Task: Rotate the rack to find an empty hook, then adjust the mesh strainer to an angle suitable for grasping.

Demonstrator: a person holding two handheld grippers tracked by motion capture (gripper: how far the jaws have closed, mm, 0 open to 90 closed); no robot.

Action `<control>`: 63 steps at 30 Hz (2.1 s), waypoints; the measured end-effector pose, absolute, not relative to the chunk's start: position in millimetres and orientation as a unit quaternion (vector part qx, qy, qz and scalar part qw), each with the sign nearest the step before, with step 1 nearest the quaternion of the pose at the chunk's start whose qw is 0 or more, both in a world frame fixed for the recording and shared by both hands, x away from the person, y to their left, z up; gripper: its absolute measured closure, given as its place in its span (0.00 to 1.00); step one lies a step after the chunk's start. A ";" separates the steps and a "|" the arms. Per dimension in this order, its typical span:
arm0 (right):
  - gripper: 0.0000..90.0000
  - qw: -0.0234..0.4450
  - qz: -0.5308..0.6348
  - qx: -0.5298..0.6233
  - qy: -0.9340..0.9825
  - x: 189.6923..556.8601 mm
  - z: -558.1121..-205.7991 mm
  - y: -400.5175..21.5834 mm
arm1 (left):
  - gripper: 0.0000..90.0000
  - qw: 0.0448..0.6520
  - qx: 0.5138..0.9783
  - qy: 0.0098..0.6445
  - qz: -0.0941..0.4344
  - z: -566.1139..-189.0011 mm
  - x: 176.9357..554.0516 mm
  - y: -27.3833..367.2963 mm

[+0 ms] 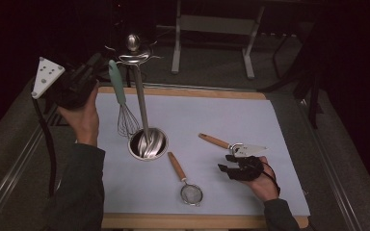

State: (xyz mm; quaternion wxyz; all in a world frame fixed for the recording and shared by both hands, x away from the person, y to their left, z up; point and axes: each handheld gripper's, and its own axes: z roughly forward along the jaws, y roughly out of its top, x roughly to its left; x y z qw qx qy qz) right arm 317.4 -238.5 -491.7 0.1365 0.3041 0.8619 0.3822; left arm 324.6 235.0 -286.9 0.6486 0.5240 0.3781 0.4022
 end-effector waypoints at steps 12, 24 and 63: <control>0.55 0.140 0.385 0.309 0.858 317.4 -489.9 -243.5 | 0.97 0.628 0.564 0.365 0.394 -294.3 319.1 239.8; 0.55 0.136 0.386 0.308 0.859 316.3 -488.2 -239.7 | 0.88 0.597 0.591 0.388 0.380 -335.1 312.3 254.9; 0.59 0.063 0.354 0.263 0.895 316.0 -492.8 -180.2 | 0.76 0.524 0.637 0.493 0.277 -522.1 269.1 272.8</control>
